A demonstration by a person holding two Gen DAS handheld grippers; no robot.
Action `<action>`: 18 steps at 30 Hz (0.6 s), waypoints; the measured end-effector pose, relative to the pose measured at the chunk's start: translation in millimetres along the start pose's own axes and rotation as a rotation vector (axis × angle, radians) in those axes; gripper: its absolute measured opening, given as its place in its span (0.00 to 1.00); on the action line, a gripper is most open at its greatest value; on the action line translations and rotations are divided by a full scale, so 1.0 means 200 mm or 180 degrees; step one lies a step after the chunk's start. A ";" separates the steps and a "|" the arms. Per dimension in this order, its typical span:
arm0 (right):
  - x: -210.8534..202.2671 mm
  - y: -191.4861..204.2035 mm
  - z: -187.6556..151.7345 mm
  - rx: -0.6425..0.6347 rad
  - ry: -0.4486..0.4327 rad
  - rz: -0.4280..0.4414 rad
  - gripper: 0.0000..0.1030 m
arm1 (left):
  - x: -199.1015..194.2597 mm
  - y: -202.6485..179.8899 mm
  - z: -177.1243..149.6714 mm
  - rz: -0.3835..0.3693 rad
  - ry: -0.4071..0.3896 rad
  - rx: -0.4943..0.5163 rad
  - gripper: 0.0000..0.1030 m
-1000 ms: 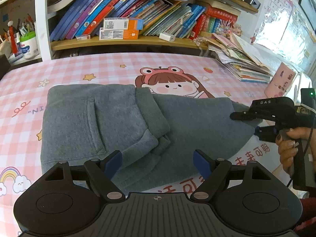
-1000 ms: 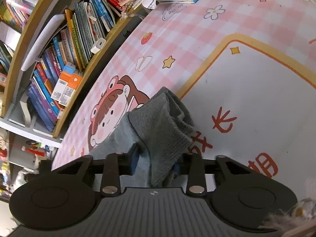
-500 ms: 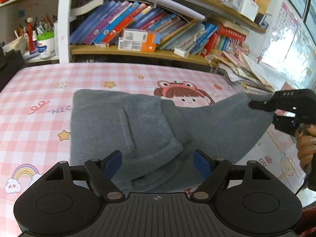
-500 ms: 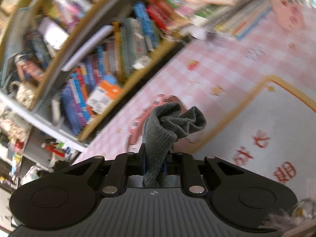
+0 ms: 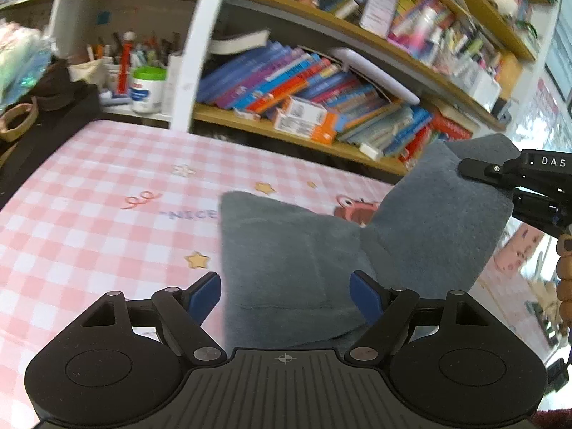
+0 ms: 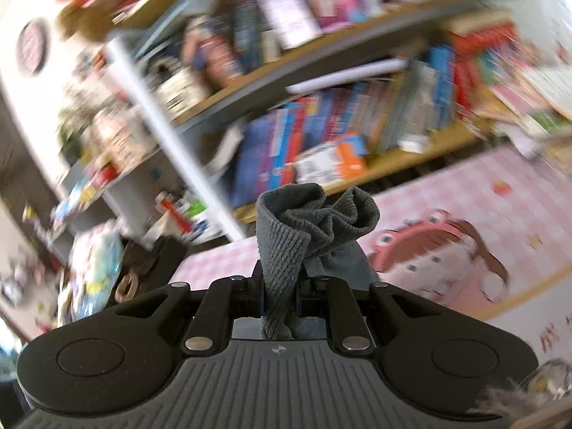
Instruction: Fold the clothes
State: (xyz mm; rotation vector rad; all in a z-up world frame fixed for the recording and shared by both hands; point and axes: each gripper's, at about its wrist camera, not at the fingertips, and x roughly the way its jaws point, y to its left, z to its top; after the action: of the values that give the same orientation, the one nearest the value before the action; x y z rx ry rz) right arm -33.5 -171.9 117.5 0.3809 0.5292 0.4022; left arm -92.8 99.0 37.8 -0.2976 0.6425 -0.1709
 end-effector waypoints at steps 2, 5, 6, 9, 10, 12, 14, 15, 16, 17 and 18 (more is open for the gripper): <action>0.05 0.12 -0.03 -0.0225 0.0080 0.0070 0.13 | -0.03 0.06 0.00 0.0008 -0.0056 -0.0068 0.79; 0.15 0.26 -0.10 -0.0491 0.0313 0.0161 0.13 | -0.07 0.14 0.00 0.0031 -0.0125 -0.0171 0.79; 0.18 0.30 -0.13 -0.0581 0.0395 0.0171 0.13 | -0.09 0.16 -0.01 0.0041 -0.0145 -0.0208 0.79; 0.30 0.40 -0.24 -0.0917 0.0657 0.0156 0.13 | -0.13 0.23 -0.01 0.0071 -0.0194 -0.0310 0.79; 0.33 0.43 -0.28 -0.1033 0.0743 0.0147 0.14 | -0.14 0.25 -0.01 0.0080 -0.0205 -0.0332 0.79; 0.40 0.48 -0.36 -0.1260 0.0914 0.0126 0.16 | -0.14 0.28 -0.01 0.0086 -0.0214 -0.0362 0.79; 0.45 0.50 -0.43 -0.1421 0.1085 0.0119 0.25 | -0.15 0.30 -0.01 0.0081 -0.0221 -0.0384 0.79; 0.46 0.51 -0.45 -0.1449 0.1167 0.0137 0.31 | -0.14 0.30 -0.01 0.0072 -0.0224 -0.0388 0.79; 0.47 0.51 -0.47 -0.1455 0.1247 0.0166 0.34 | -0.14 0.30 -0.01 0.0054 -0.0227 -0.0384 0.79; 0.47 0.51 -0.49 -0.1434 0.1296 0.0225 0.37 | -0.13 0.30 0.00 0.0033 -0.0231 -0.0375 0.79; 0.46 0.50 -0.49 -0.1405 0.1289 0.0274 0.41 | -0.13 0.30 0.00 0.0006 -0.0236 -0.0358 0.79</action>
State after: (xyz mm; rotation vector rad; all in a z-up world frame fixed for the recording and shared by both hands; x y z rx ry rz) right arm -41.9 -20.6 47.7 -0.1099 0.7978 0.6697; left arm -108.7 161.5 32.8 -0.4098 0.5797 -0.1217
